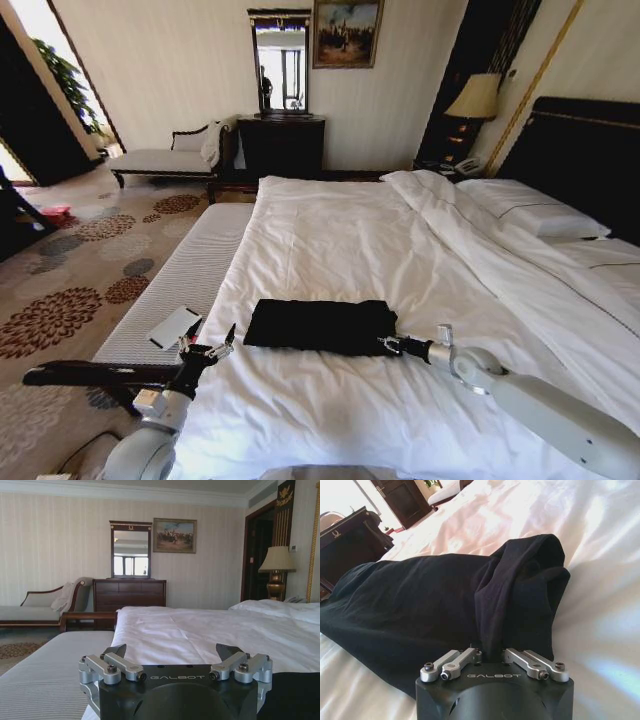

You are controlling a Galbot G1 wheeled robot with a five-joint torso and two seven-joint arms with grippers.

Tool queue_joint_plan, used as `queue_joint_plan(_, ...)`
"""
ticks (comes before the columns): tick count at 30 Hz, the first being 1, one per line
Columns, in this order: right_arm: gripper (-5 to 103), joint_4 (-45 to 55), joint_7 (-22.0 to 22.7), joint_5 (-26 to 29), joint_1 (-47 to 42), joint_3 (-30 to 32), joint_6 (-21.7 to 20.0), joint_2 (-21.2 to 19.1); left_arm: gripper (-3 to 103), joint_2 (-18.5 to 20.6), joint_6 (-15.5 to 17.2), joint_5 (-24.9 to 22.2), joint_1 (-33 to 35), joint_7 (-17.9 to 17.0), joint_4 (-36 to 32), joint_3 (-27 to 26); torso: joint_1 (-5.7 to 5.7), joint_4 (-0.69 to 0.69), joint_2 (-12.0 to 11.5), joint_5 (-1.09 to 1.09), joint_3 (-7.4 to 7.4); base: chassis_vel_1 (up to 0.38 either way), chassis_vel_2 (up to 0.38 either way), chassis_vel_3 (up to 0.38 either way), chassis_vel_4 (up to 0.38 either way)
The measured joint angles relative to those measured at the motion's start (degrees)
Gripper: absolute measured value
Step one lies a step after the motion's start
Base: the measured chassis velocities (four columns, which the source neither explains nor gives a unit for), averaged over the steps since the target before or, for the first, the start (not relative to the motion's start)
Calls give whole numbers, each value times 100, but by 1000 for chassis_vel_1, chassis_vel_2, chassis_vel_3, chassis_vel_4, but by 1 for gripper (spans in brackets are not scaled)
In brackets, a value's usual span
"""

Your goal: Fold the clothes on the bed.

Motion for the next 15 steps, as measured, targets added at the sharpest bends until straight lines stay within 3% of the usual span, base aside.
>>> queue_joint_plan(2,4,45,-3,-3,-38,75,16,5,100,0,0,0,0,0,0,0,0,0,0,0,0,0,0,0,0)
queue_joint_plan(15,4,441,-33,99,-369,846,133,-143,100,0,0,-1,0,0,0,0,0,0,0,0,0,0,0,0,0)
